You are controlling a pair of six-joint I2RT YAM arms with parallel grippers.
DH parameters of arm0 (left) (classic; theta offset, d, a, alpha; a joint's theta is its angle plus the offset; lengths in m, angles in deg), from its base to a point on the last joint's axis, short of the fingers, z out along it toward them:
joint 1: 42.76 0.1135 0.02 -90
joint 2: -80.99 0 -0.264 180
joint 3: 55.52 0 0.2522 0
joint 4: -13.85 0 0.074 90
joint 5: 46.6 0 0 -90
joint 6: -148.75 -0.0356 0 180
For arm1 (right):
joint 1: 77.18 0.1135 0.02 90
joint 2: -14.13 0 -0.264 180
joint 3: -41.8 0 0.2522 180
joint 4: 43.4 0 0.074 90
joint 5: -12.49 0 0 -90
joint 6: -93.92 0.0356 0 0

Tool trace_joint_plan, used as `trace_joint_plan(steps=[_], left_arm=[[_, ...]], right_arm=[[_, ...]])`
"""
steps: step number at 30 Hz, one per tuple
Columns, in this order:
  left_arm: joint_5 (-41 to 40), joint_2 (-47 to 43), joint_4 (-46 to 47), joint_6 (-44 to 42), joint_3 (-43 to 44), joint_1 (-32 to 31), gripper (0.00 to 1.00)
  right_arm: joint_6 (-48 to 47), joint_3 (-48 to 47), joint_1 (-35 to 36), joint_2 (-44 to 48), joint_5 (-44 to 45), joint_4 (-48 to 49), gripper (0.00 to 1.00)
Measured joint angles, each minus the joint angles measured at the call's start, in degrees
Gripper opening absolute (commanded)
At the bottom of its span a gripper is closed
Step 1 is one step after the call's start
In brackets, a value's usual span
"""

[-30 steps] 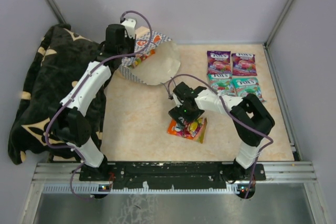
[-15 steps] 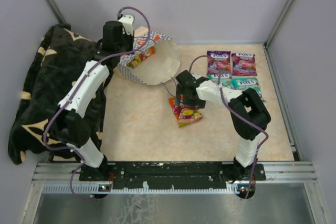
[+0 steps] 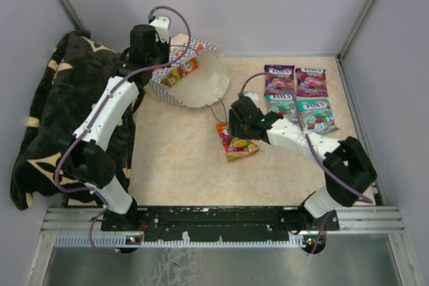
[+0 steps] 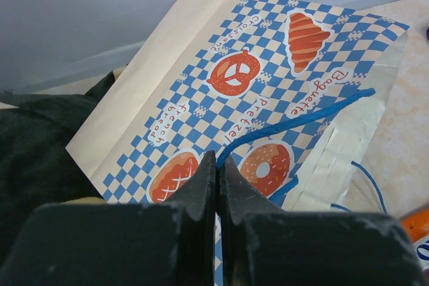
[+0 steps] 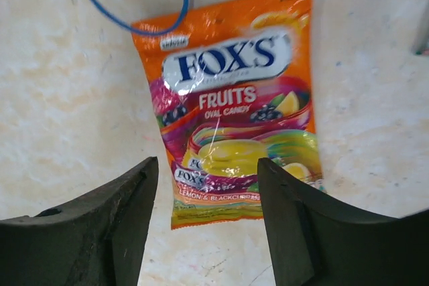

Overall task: Take the snacks out of the paper bag
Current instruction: Move the snack to the center of the board.

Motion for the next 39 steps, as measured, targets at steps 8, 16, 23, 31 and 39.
trace_joint_plan(steps=[8, 16, 23, 31, 39], left_arm=[[-0.4, 0.0, -0.6, 0.2, 1.0, 0.0, 0.00], [-1.0, 0.0, -1.3, 0.2, 1.0, 0.0, 0.00], [-1.6, 0.0, -2.4, 0.2, 3.1, 0.0, 0.00], [-2.1, 0.0, -3.4, 0.2, 4.9, 0.0, 0.00], [-2.1, 0.2, -4.5, 0.2, 5.5, 0.0, 0.00]], right_arm=[[-1.9, 0.2, 4.7, -11.2, -0.4, 2.5, 0.61], [-2.6, -3.7, -0.3, -18.6, -1.4, 5.4, 0.61], [-4.9, -11.5, -6.3, -25.4, -1.2, 8.0, 0.61], [-9.0, -29.3, -12.6, -38.2, -2.3, 8.3, 0.61], [-13.6, -50.9, -16.3, -52.0, -5.0, 5.0, 0.67]])
